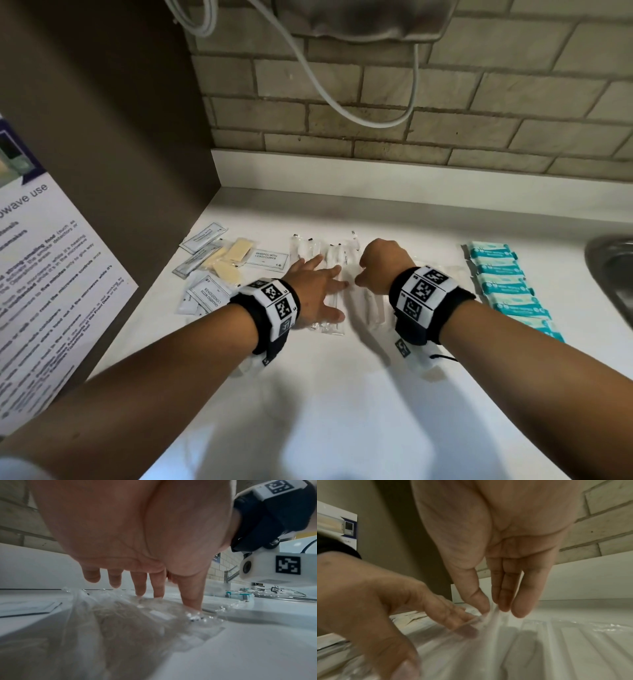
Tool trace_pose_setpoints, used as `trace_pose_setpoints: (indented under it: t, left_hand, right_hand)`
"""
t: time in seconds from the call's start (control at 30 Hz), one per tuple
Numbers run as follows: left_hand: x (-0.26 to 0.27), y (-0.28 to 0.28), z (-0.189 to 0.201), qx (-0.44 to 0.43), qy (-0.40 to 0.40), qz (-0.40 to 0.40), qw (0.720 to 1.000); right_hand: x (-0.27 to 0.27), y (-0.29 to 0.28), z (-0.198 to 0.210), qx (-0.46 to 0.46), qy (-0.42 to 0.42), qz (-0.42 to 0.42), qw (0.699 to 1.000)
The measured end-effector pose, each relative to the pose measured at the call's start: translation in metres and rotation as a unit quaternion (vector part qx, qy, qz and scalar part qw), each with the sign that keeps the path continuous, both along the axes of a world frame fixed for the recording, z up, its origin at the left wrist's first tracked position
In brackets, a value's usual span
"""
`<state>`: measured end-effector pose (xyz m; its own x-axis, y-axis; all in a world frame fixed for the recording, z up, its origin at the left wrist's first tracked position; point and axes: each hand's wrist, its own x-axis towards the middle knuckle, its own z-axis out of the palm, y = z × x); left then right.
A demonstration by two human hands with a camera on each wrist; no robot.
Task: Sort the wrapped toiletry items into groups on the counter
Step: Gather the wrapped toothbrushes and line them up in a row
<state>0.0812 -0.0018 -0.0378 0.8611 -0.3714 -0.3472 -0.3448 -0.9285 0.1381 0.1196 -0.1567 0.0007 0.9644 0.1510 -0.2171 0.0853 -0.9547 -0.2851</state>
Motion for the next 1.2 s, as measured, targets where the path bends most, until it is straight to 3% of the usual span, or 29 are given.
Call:
trace_pose_setpoints:
  t: [0.47, 0.9, 1.03, 1.2]
  left_hand:
    - [0.003, 0.003, -0.002, -0.039, 0.011, 0.022, 0.999]
    - [0.0, 0.009, 0.003, -0.042, 0.025, 0.047, 0.998]
    - [0.002, 0.01, 0.002, -0.038, 0.025, 0.046, 0.998]
    - [0.003, 0.01, -0.002, -0.055, 0.029, 0.049, 0.997]
  right_hand:
    - [-0.006, -0.001, 0.006, 0.246, -0.005, -0.092, 0.965]
    - [0.005, 0.002, -0.01, 0.183, 0.085, -0.12, 0.972]
    - [0.008, 0.002, -0.015, 0.214, 0.126, -0.114, 0.962]
    - [0.004, 0.002, -0.019, 0.185, 0.111, -0.103, 0.971]
